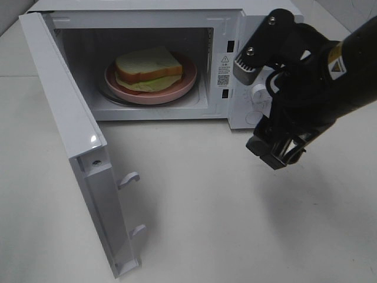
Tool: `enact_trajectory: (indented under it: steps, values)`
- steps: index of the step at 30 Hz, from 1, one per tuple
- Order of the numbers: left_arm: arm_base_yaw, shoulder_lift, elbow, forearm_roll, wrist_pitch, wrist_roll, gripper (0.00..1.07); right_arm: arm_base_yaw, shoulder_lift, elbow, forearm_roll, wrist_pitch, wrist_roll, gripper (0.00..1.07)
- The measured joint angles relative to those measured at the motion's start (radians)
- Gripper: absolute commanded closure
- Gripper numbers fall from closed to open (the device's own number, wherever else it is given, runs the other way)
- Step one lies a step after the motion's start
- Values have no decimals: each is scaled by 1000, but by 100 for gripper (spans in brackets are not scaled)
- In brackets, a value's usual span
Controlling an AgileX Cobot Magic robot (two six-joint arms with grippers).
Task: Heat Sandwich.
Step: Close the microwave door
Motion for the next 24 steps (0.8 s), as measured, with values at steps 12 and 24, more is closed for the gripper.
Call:
enact_trajectory:
  steps: [12, 24]
  values:
    - [0, 0, 0, 0, 0, 0, 3, 0, -159, 61, -3, 216, 227, 32]
    - [0, 0, 0, 0, 0, 0, 3, 0, -416, 81, -3, 428, 324, 32]
